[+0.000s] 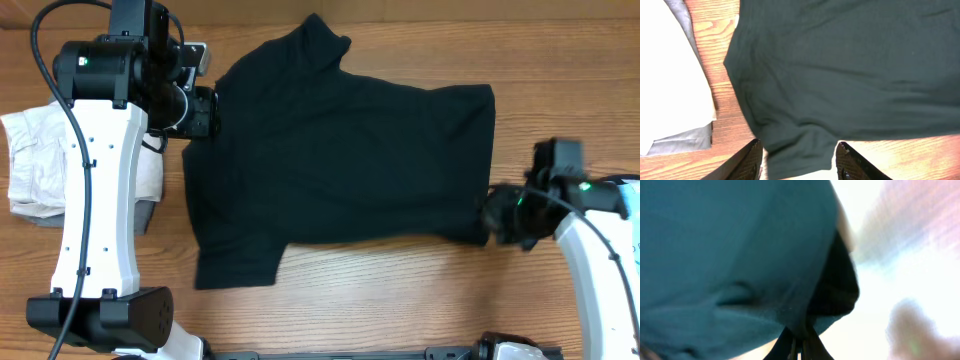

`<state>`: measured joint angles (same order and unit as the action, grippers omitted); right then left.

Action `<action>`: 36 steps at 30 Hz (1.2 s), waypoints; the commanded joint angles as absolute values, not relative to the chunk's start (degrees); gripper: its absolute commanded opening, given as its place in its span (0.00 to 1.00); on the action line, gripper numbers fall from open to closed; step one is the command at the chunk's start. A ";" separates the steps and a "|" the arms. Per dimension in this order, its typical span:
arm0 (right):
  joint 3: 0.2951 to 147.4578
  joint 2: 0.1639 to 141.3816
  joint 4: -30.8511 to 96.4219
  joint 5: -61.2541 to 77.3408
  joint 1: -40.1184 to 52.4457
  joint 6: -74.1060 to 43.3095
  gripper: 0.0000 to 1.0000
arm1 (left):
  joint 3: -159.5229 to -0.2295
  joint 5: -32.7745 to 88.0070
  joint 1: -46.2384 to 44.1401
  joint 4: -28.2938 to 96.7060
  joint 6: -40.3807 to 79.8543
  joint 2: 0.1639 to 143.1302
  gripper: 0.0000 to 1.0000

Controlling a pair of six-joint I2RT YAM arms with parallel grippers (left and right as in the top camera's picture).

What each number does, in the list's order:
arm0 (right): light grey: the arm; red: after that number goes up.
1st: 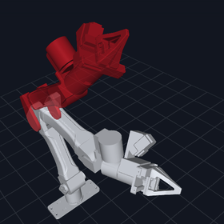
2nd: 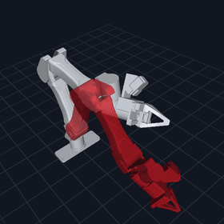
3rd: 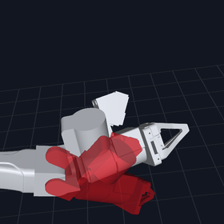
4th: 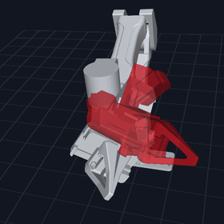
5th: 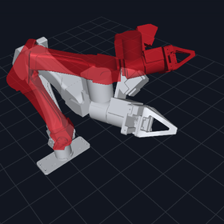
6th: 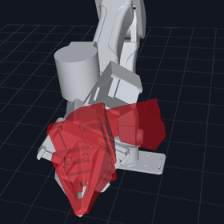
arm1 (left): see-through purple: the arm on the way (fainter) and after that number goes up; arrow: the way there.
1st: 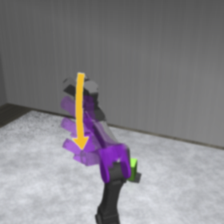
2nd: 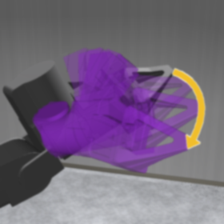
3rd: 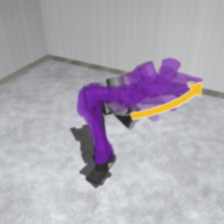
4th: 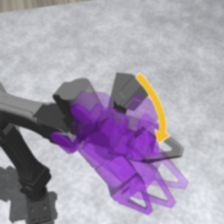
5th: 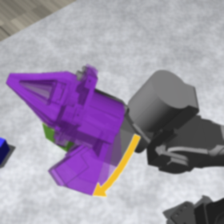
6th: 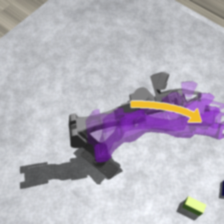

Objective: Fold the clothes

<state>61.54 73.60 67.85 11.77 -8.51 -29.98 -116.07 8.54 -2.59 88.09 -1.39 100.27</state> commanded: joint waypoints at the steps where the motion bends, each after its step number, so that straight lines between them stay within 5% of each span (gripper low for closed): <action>1: 67.72 73.03 66.50 13.45 -6.33 -27.62 0.04 | -116.46 8.60 -2.17 88.03 -0.40 100.40 0.51; 11: 67.94 75.61 62.39 13.23 3.03 -28.42 0.04 | -116.46 8.60 -2.17 88.90 -0.19 100.38 0.52; 21: 68.03 73.93 67.72 2.70 -4.62 -28.45 0.04 | -113.58 8.62 -2.17 93.27 3.51 100.40 0.56; 36: 67.94 73.95 71.48 2.61 -10.90 -26.55 0.06 | -74.39 13.67 -2.17 76.20 11.68 100.40 0.57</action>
<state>67.29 75.37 71.59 3.62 -10.74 -27.11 -79.57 12.25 -2.52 77.87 8.16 100.47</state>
